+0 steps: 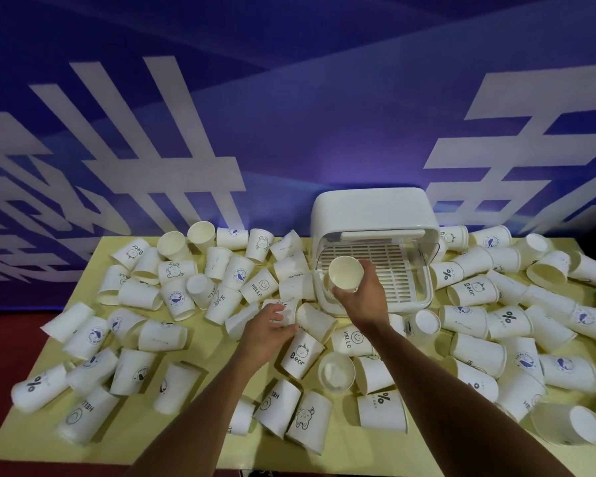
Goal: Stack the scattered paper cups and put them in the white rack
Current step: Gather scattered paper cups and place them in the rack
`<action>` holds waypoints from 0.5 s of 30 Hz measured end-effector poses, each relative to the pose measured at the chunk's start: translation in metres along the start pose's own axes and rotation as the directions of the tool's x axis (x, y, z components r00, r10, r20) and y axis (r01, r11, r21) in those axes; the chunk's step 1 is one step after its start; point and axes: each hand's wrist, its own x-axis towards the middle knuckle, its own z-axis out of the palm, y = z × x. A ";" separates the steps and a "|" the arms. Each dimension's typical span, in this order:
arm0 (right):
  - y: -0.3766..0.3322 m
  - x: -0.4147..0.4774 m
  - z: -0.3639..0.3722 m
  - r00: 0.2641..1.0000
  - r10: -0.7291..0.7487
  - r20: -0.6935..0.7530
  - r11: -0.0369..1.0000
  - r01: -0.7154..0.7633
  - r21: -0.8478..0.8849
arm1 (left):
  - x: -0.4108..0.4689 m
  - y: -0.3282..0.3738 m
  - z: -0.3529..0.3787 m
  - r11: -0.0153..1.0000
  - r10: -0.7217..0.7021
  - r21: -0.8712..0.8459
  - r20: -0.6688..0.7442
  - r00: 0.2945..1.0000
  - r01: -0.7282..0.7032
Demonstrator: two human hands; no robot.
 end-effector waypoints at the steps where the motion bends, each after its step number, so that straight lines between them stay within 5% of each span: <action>1: 0.001 0.001 0.001 1.000 0.004 0.005 1.000 -0.004 -0.016 | 0.000 -0.002 -0.002 1.000 -0.006 -0.001 -0.003 1.000 0.006; 8: 0.002 -0.005 0.007 0.995 -0.091 -0.046 0.981 0.081 -0.176 | -0.001 -0.012 -0.007 1.000 -0.024 0.005 -0.026 0.999 0.024; 15: -0.018 -0.019 0.038 0.980 -0.175 0.098 0.963 0.191 -0.191 | -0.012 -0.024 -0.024 1.000 -0.020 -0.013 -0.076 0.997 0.019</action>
